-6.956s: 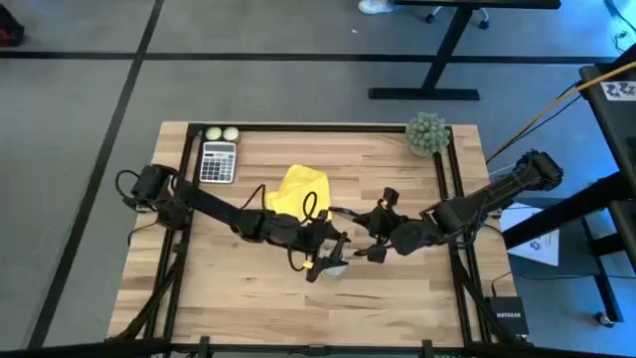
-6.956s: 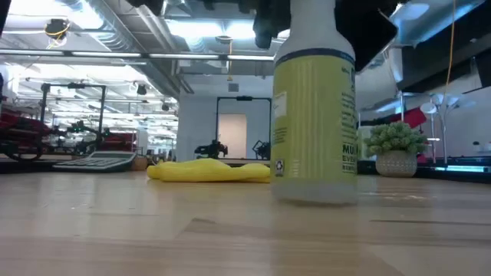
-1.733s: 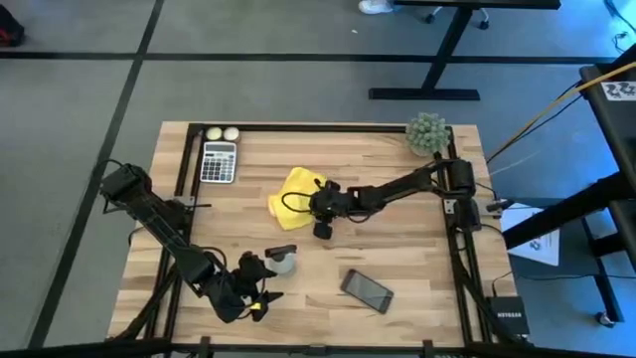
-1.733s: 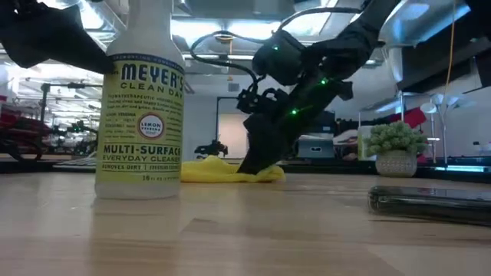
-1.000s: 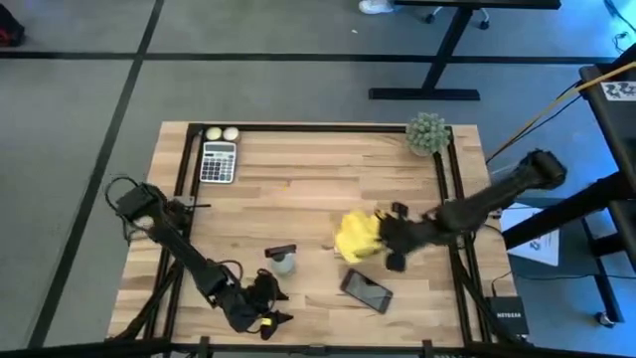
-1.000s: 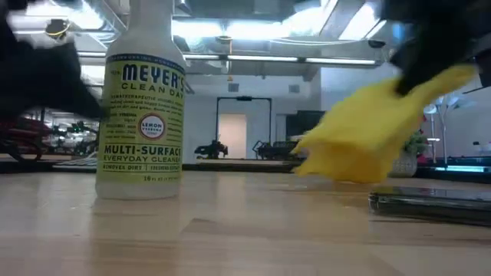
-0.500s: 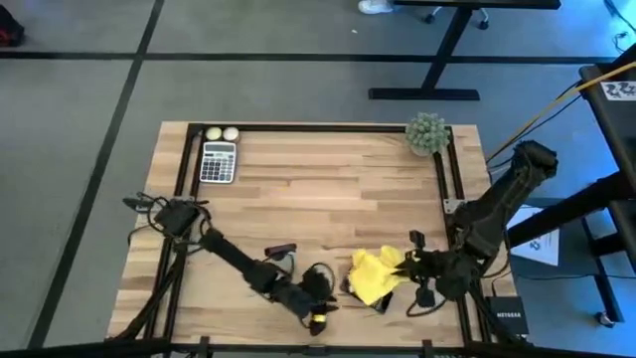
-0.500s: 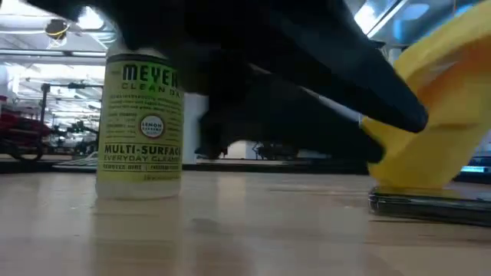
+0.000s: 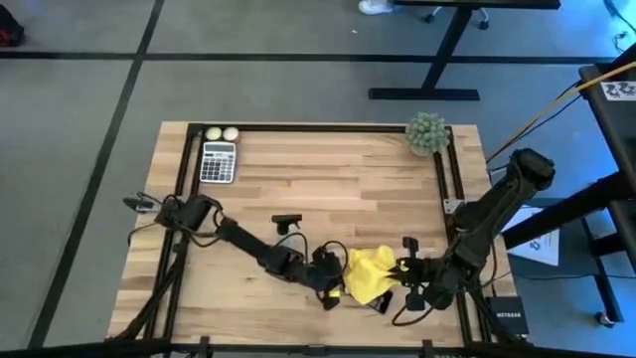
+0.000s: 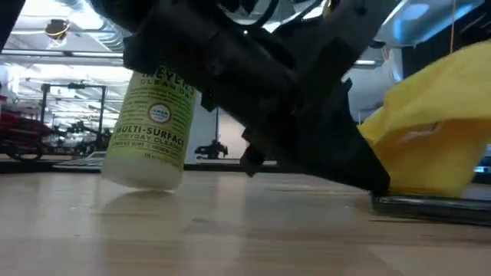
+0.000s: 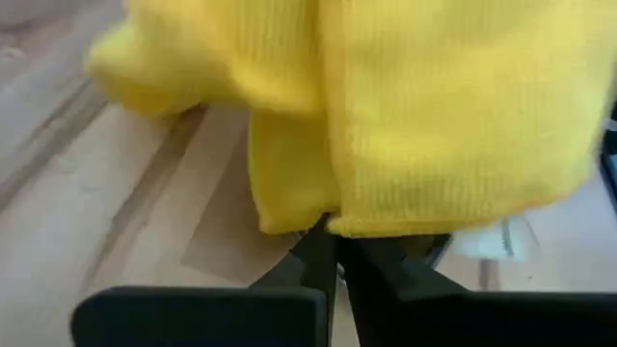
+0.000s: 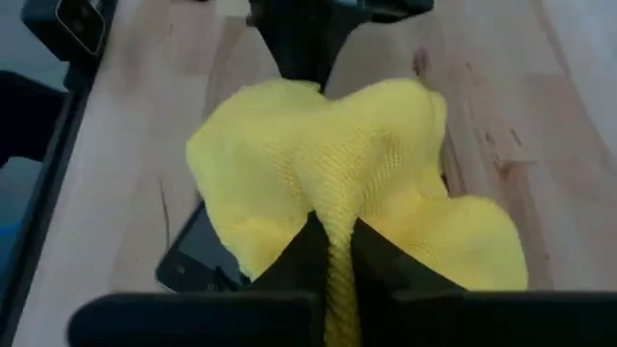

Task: Apply microfiber cloth
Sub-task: Wipe the front screen of the black cellphone using a yellow microfiber cloth

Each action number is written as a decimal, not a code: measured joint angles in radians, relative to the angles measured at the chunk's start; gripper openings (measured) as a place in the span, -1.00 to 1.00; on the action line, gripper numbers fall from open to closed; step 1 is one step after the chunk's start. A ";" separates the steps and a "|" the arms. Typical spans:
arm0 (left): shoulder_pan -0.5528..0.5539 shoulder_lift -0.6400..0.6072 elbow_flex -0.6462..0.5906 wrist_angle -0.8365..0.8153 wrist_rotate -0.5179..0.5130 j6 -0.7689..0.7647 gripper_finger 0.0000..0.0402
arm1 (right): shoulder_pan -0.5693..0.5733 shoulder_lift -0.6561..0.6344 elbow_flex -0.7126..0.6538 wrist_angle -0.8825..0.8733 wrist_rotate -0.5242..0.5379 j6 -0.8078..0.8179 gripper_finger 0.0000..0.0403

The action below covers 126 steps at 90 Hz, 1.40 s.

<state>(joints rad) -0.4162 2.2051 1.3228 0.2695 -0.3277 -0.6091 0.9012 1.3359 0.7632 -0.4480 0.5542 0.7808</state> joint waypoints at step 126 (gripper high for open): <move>-0.008 0.079 -0.001 0.089 -0.001 -0.014 -0.99 | -0.013 0.095 0.160 -0.091 -0.267 0.043 -1.00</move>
<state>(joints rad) -0.4240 2.2845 1.3220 0.3583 -0.3291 -0.6233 0.8881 1.4305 0.9233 -0.5394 0.2876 0.8241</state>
